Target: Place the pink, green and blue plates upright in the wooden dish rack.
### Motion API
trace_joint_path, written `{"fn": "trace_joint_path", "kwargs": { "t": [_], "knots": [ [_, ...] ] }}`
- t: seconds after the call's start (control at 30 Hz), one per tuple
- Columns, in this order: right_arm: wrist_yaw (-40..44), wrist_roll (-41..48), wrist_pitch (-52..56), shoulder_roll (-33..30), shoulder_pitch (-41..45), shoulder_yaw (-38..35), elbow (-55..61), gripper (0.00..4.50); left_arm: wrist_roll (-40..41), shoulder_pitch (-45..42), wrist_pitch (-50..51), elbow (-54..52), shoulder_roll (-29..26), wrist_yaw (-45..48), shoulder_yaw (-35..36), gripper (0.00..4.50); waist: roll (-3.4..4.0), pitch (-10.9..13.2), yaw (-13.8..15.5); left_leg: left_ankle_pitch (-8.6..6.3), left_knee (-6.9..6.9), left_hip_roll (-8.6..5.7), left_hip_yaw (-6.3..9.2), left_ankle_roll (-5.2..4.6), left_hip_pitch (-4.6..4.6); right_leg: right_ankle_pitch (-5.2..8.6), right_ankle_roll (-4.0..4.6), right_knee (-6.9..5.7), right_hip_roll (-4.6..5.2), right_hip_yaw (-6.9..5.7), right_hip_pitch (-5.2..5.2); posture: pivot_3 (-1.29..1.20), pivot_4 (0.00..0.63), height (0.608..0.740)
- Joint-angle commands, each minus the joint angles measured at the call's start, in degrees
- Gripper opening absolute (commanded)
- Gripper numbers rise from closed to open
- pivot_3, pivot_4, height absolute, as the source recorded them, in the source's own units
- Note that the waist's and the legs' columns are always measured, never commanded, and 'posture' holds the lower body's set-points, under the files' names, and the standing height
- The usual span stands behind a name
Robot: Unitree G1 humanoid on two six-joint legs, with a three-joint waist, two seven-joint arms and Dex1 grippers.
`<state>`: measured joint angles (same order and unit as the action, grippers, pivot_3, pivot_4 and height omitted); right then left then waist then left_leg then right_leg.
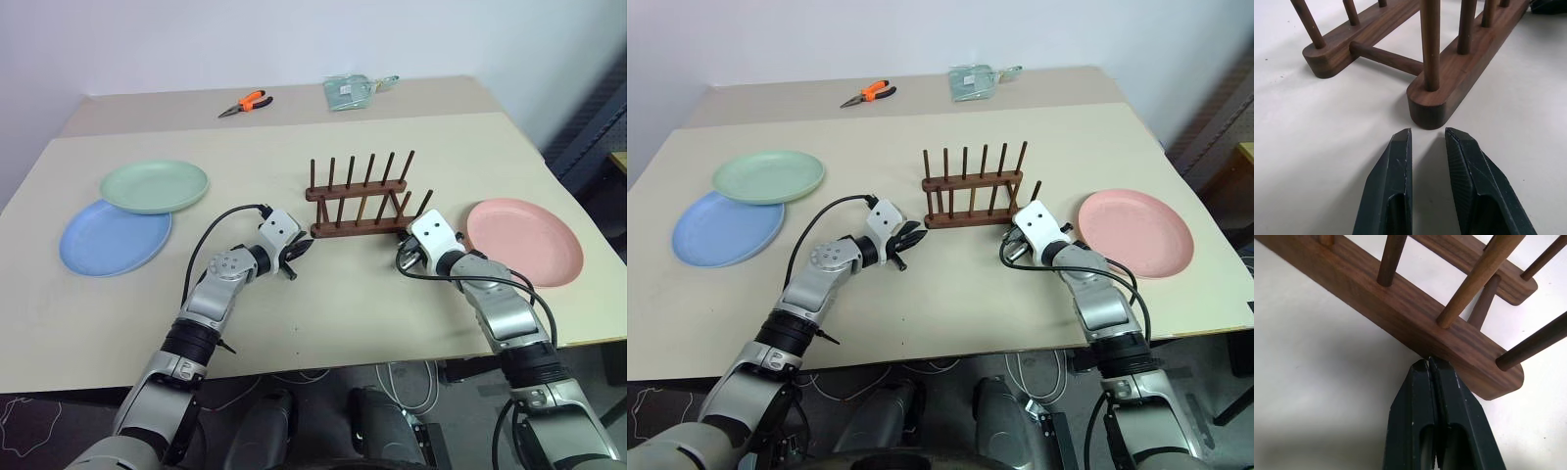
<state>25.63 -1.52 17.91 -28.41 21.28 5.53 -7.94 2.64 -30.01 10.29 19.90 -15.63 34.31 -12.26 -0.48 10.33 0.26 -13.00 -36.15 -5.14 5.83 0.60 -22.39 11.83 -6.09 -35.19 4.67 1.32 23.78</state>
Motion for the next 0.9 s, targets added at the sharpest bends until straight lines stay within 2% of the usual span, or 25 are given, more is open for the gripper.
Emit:
{"fn": "trace_joint_path", "kwargs": {
  "t": [0.03,0.23,0.37,0.5,0.63,0.9],
  "knots": [
    [1.1,0.0,-0.1,-1.2,-1.1,-1.3,3.0,1.36,-1.8,1.6,0.6,0.9,-0.5,-0.4,-0.4,1.02,0.0,0.0,0.0,0.0,0.0,0.0,0.0,0.0,0.0,0.0,0.0,0.0,0.0,0.0,-0.01,0.0,0.15,0.738],
    [4.8,0.3,2.7,-10.1,-9.7,-7.3,17.5,4.37,0.6,5.0,2.6,-6.0,-3.1,2.8,1.1,1.02,0.01,0.0,-0.1,-0.06,0.06,0.0,0.02,-0.06,-0.02,0.03,-0.04,0.01,0.02,-0.01,0.01,0.0,0.15,0.738],
    [4.8,-0.7,7.7,-15.3,-15.4,-13.1,23.1,4.37,4.5,8.1,3.8,-13.5,-5.2,8.1,1.4,1.02,0.02,0.0,-0.7,-0.07,0.07,0.02,0.01,-0.05,-0.02,0.05,-0.03,0.02,0.03,-0.01,0.03,0.0,0.15,0.738],
    [3.2,-1.0,10.7,-15.2,-18.4,-15.3,23.1,4.37,5.8,8.8,4.5,-15.5,-4.9,10.7,0.6,1.02,-0.01,0.0,-0.7,-0.07,0.04,0.03,0.01,-0.06,-0.04,0.15,0.13,0.05,0.03,-0.01,0.0,0.0,0.15,0.738],
    [1.1,-1.5,13.0,-14.0,-18.4,-15.4,21.4,4.37,4.2,5.7,3.4,-10.7,-2.6,9.9,-0.4,1.02,-0.01,0.0,-0.7,-0.07,0.02,0.02,0.01,-0.06,-0.06,0.16,0.11,0.06,0.05,0.0,0.0,0.0,0.15,0.738],
    [-0.5,-2.4,13.7,-14.1,-17.2,-15.2,20.1,4.37,-0.1,-4.3,0.7,6.6,1.7,2.0,1.2,1.02,-0.03,0.0,-0.6,-0.07,0.01,0.0,0.01,-0.06,-0.07,0.08,-0.09,0.07,0.04,-0.03,0.0,0.0,0.15,0.738]
  ]
}}
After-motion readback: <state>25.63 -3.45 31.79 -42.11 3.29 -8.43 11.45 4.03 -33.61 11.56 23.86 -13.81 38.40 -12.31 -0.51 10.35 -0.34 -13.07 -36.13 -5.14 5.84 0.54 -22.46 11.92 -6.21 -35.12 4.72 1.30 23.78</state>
